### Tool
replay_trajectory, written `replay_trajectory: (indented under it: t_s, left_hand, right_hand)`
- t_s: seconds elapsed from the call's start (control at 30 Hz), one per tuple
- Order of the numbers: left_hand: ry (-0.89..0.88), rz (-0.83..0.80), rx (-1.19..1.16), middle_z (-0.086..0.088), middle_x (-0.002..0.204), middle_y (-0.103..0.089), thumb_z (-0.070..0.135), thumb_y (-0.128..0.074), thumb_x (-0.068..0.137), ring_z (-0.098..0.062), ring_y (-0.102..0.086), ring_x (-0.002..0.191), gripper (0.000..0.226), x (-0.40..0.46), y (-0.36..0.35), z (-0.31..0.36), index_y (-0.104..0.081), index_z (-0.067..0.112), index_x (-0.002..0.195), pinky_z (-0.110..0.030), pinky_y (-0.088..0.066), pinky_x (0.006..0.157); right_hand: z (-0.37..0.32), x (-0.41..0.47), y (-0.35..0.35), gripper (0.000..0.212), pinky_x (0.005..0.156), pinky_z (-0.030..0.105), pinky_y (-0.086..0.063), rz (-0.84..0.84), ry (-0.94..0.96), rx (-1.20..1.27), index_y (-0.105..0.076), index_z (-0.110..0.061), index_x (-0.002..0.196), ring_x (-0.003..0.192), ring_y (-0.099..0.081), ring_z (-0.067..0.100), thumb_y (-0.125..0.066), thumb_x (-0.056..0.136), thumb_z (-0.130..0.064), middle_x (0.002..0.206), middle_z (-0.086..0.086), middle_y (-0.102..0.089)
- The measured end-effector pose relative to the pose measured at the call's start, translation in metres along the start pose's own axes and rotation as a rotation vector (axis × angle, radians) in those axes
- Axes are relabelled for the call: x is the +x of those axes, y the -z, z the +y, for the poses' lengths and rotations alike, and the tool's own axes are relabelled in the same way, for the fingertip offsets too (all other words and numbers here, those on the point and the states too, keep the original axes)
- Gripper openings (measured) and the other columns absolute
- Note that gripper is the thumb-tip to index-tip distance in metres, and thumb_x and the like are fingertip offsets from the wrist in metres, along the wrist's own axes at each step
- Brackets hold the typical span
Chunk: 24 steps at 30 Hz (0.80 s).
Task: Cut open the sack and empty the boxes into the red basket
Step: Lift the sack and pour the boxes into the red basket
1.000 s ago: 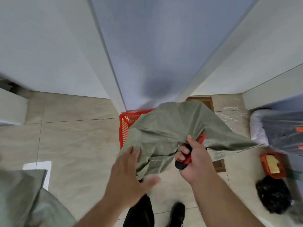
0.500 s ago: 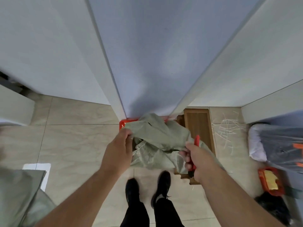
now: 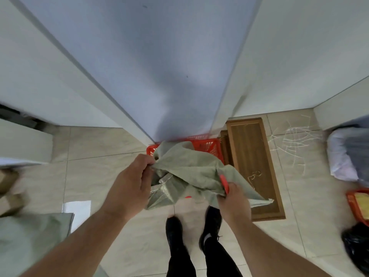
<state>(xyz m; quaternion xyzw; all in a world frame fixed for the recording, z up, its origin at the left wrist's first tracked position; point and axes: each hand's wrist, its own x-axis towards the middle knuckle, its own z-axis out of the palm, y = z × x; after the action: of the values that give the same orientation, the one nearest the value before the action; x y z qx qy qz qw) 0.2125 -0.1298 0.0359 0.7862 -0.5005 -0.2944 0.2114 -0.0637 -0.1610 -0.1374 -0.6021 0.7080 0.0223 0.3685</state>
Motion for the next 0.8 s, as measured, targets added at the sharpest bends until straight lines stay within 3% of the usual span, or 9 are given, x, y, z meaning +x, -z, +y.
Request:
replay_trajectory:
  t_s: [0.07, 0.13, 0.3, 0.4, 0.47, 0.57, 0.63, 0.73, 0.8]
  left_hand:
    - [0.012, 0.021, 0.024, 0.016, 0.078, -0.063, 0.014, -0.049, 0.102, -0.005, -0.06, 0.073, 0.021, 0.0, 0.006, -0.004, -0.051, 0.035, 0.098, -0.019, -0.043, 0.062]
    - [0.01, 0.068, 0.106, 0.013, 0.079, -0.064, 0.015, -0.05, 0.102, -0.02, -0.061, 0.073, 0.015, 0.002, 0.014, -0.012, -0.055, 0.03, 0.099, -0.031, -0.046, 0.063]
    - [-0.207, 0.081, 0.63, -0.002, 0.081, -0.069, 0.023, -0.056, 0.094, -0.033, -0.066, 0.072, 0.009, 0.021, 0.048, -0.043, -0.062, 0.019, 0.1, -0.037, -0.052, 0.052]
    - [-0.119, 0.001, 0.735, -0.007, 0.078, -0.069, 0.016, -0.066, 0.09, -0.035, -0.066, 0.064, 0.018, 0.028, 0.059, -0.049, -0.056, 0.019, 0.105, -0.04, -0.054, 0.053]
    - [0.082, 0.1, 0.506, -0.009, 0.084, -0.07, 0.026, -0.051, 0.103, -0.037, -0.066, 0.073, 0.011, 0.027, 0.064, -0.037, -0.057, 0.021, 0.109, -0.042, -0.055, 0.065]
    - [0.39, 0.223, -0.29, -0.005, 0.091, -0.074, 0.026, -0.048, 0.107, -0.028, -0.068, 0.088, 0.025, 0.01, 0.048, 0.002, -0.07, 0.015, 0.107, -0.034, -0.052, 0.072]
    - [0.456, -0.008, -0.77, -0.005, 0.085, -0.078, 0.019, -0.052, 0.107, -0.023, -0.07, 0.082, 0.026, -0.023, 0.008, 0.045, -0.076, 0.011, 0.1, -0.034, -0.056, 0.069]
    - [0.292, -0.401, -0.792, -0.005, 0.085, -0.076, 0.006, -0.054, 0.104, -0.023, -0.067, 0.08, 0.025, -0.064, -0.021, 0.067, -0.077, 0.017, 0.103, -0.055, -0.056, 0.082]
    - [0.323, -0.545, -0.762, -0.008, 0.1, -0.078, 0.001, -0.057, 0.101, -0.027, -0.069, 0.096, 0.028, -0.046, 0.009, 0.041, -0.08, 0.015, 0.109, -0.048, -0.056, 0.096]
  right_hand:
    - [0.005, 0.007, 0.007, 0.015, 0.058, 0.042, -0.064, 0.036, -0.008, -0.01, -0.061, -0.034, 0.089, 0.064, -0.068, 0.014, -0.061, 0.093, -0.049, 0.075, -0.009, -0.067]
    - [0.002, 0.009, 0.029, 0.01, 0.053, 0.036, -0.06, 0.024, 0.018, -0.038, -0.065, -0.035, 0.093, 0.058, -0.067, 0.013, -0.062, 0.099, -0.041, 0.067, -0.009, -0.065]
    - [-0.027, 0.004, 0.111, 0.017, 0.067, 0.039, -0.062, 0.052, 0.227, -0.181, -0.065, -0.022, 0.106, 0.067, -0.065, 0.012, -0.063, 0.103, -0.038, 0.074, -0.01, -0.063]
    - [-0.063, -0.01, 0.154, 0.015, 0.061, 0.03, -0.055, 0.072, 0.225, -0.149, -0.059, -0.021, 0.1, 0.067, -0.063, 0.009, -0.07, 0.1, -0.032, 0.077, -0.009, -0.063]
    - [-0.087, -0.019, 0.176, 0.018, 0.064, 0.033, -0.056, 0.062, 0.118, 0.018, -0.062, -0.019, 0.097, 0.072, -0.066, 0.016, -0.076, 0.096, -0.031, 0.081, -0.003, -0.067]
    - [-0.127, -0.047, 0.184, 0.032, 0.056, 0.039, -0.053, -0.098, -0.087, 0.539, -0.07, -0.019, 0.101, 0.057, -0.057, 0.019, -0.079, 0.09, -0.047, 0.071, -0.002, -0.062]
    - [-0.155, -0.074, 0.164, 0.04, 0.057, 0.035, -0.052, -0.282, -0.098, 0.697, -0.076, -0.031, 0.102, 0.056, -0.061, 0.018, -0.078, 0.081, -0.066, 0.071, -0.004, -0.069]
    - [-0.174, -0.104, 0.129, 0.031, 0.075, 0.046, -0.067, -0.339, -0.102, 0.738, -0.08, -0.031, 0.107, 0.08, -0.079, 0.024, -0.081, 0.082, -0.05, 0.085, -0.001, -0.082]
    - [-0.174, -0.101, 0.139, 0.018, 0.082, 0.052, -0.066, -0.173, -0.12, 0.67, -0.079, -0.029, 0.104, 0.083, -0.079, 0.021, -0.078, 0.088, -0.037, 0.085, -0.004, -0.082]
